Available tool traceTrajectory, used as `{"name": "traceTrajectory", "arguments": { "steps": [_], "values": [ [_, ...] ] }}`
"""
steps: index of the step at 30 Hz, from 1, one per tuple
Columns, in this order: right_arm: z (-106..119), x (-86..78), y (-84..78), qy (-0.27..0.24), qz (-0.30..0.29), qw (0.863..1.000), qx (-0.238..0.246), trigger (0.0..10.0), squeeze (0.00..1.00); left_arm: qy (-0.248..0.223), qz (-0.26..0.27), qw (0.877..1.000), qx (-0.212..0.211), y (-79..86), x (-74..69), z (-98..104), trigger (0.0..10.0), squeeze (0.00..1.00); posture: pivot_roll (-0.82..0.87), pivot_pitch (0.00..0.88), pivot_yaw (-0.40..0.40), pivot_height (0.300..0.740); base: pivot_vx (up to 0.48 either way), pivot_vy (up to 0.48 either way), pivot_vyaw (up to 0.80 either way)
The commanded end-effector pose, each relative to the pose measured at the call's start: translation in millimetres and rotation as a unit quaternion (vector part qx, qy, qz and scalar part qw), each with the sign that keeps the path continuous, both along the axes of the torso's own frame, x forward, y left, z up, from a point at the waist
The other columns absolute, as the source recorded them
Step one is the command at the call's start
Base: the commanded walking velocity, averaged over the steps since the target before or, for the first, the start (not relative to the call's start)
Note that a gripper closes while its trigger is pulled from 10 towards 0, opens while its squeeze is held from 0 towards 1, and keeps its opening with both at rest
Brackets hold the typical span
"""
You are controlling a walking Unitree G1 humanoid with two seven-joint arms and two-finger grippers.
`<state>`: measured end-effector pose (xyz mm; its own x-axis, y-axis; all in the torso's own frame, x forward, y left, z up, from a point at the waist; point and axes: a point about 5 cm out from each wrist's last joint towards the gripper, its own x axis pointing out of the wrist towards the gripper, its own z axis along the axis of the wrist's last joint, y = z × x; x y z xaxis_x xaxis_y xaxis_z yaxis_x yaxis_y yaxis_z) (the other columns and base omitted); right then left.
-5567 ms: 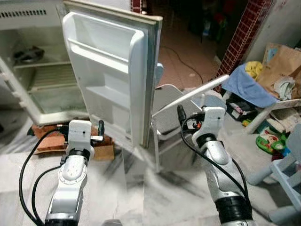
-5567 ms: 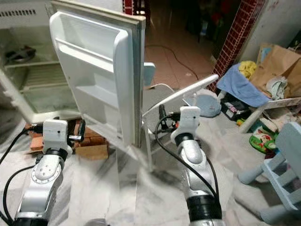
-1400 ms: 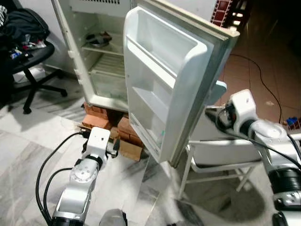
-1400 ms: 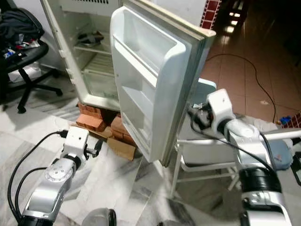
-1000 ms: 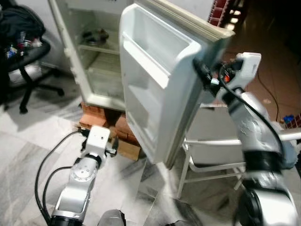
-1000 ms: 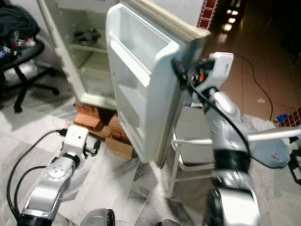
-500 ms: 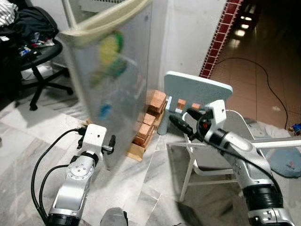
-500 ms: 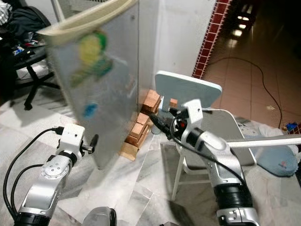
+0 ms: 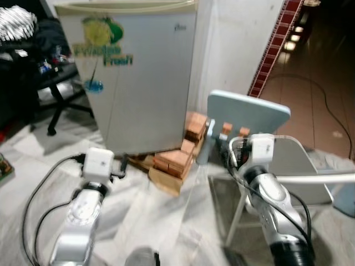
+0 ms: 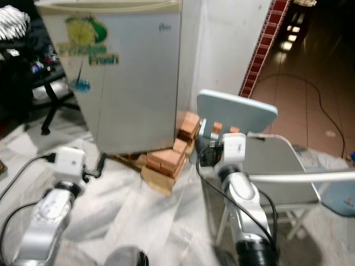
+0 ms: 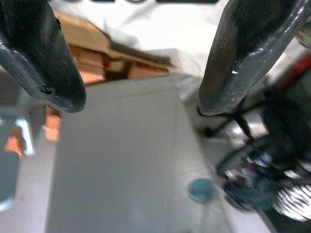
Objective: Restocking fridge
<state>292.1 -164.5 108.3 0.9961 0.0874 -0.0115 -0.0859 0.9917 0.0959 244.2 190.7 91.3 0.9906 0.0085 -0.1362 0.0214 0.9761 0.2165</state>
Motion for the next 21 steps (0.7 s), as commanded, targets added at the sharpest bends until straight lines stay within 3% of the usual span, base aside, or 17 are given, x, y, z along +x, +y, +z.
{"name": "traceTrajectory", "arguments": {
  "steps": [1, 6, 10, 14, 21],
  "values": [
    [-5.7, -7.2, -10.3, 0.009, -0.041, 0.999, -0.013, 10.0, 0.00, -0.024, 0.001, 1.000, -0.008, 1.4, 2.2, 6.9, 10.0, 0.00, 0.10, 0.000, 0.013, 0.740, 0.000, 0.480, 0.00],
    [-7.2, -11.4, -13.4, 0.013, -0.061, 0.998, -0.026, 10.0, 0.00, -0.021, 0.011, 1.000, -0.017, 6.4, 1.2, 2.6, 10.0, 0.00, 0.09, 0.000, 0.002, 0.740, 0.000, 0.480, 0.00],
    [-8.0, -10.7, -18.0, 0.011, -0.082, 0.995, -0.061, 10.0, 0.00, -0.031, 0.005, 0.999, -0.017, 0.7, 1.5, 4.6, 10.0, 0.00, 0.09, 0.000, -0.012, 0.740, 0.000, 0.480, 0.00],
    [-8.4, -9.5, -16.0, 0.013, -0.079, 0.995, -0.053, 10.0, 0.00, -0.034, 0.004, 0.999, -0.021, -1.2, 2.0, 6.1, 10.0, 0.00, 0.09, 0.000, -0.016, 0.740, 0.000, 0.480, 0.00],
    [-5.5, -8.7, -5.6, 0.013, -0.066, 0.998, -0.020, 10.0, 0.00, -0.066, -0.027, 0.997, -0.009, -6.0, 16.7, 21.3, 10.0, 0.00, 0.11, 0.000, -0.030, 0.740, 0.000, 0.480, 0.00]
  ]
}}
